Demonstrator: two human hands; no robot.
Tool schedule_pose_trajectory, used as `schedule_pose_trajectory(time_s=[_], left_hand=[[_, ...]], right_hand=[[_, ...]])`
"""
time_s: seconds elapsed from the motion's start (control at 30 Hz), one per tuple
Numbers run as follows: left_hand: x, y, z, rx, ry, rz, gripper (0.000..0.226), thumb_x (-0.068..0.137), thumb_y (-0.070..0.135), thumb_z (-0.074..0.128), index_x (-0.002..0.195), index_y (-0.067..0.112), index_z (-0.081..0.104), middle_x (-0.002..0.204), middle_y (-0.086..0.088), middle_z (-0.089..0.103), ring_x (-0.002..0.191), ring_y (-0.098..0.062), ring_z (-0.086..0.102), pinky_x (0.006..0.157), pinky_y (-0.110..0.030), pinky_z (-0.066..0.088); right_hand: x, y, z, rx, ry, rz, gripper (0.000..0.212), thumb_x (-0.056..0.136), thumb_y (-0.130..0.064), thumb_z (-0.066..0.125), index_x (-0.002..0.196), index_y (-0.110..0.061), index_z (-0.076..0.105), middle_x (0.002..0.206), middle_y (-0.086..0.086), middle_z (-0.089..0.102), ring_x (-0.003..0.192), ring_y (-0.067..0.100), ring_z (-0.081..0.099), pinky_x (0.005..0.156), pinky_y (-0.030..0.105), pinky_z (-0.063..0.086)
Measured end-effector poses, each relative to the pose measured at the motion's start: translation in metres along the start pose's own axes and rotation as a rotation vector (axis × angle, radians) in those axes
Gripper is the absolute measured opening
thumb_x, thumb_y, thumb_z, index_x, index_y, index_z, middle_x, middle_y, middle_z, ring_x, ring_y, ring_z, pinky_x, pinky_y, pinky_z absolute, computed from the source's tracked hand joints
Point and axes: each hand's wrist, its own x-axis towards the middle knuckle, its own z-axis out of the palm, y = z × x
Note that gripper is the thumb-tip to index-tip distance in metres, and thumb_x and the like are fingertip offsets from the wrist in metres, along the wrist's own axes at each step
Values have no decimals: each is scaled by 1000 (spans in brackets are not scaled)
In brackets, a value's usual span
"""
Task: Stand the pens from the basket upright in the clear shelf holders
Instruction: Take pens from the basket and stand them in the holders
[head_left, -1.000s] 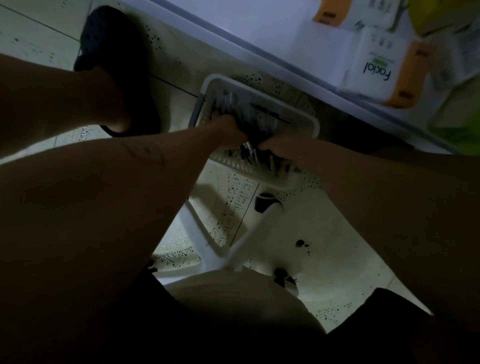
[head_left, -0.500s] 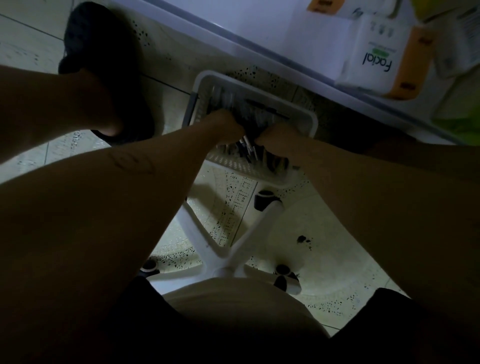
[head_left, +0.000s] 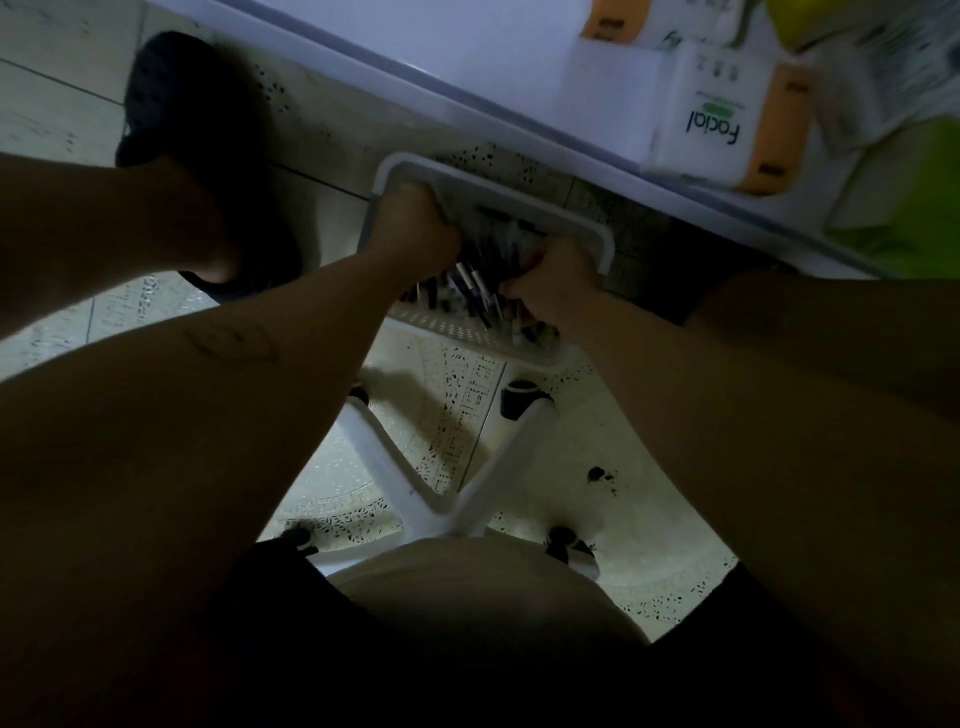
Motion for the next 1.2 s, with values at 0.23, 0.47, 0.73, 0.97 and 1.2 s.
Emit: schedule_pose_trajectory(time_s=[0.23, 0.47, 0.73, 0.97, 1.2], left_hand=[[-25, 19, -3, -220, -92, -67, 29, 95, 12, 54, 121, 10, 41, 112, -12, 54, 83, -22, 64, 57, -30, 57], [-51, 39, -21, -103, -132, 36, 40, 101, 23, 41, 140, 14, 39, 123, -15, 49, 94, -22, 56, 79, -33, 51], [-94, 83, -57, -146, -18, 186, 28, 101, 26, 44, 119, 14, 62, 98, -10, 67, 67, -11, 64, 53, -21, 46], [-135, 99, -81, -460, 0, 211, 20, 94, 34, 59, 100, 16, 63, 77, -8, 66, 65, -17, 61, 63, -32, 56], [-166, 127, -113, -464, 76, 391, 17, 98, 28, 52, 98, 12, 58, 87, -11, 69, 72, -21, 68, 66, -36, 55]], right_hand=[[-20, -5, -13, -73, -14, -61, 31, 88, -4, 57, 119, -3, 52, 111, 11, 58, 100, 25, 57, 85, 33, 52], [-54, -18, -33, -60, 6, -80, 54, 87, -23, 58, 137, -16, 39, 118, 10, 58, 95, 30, 65, 79, 47, 58], [-103, -53, -62, 221, 16, -80, 27, 99, -8, 39, 124, -7, 49, 92, 16, 60, 57, 28, 65, 66, 48, 60], [-148, -68, -79, 219, 236, -289, 38, 102, -37, 35, 100, -10, 62, 76, 2, 54, 60, 20, 47, 57, 31, 41], [-187, -84, -88, 436, 245, -505, 22, 100, -27, 50, 108, -9, 60, 71, 9, 61, 54, 22, 61, 59, 33, 54]])
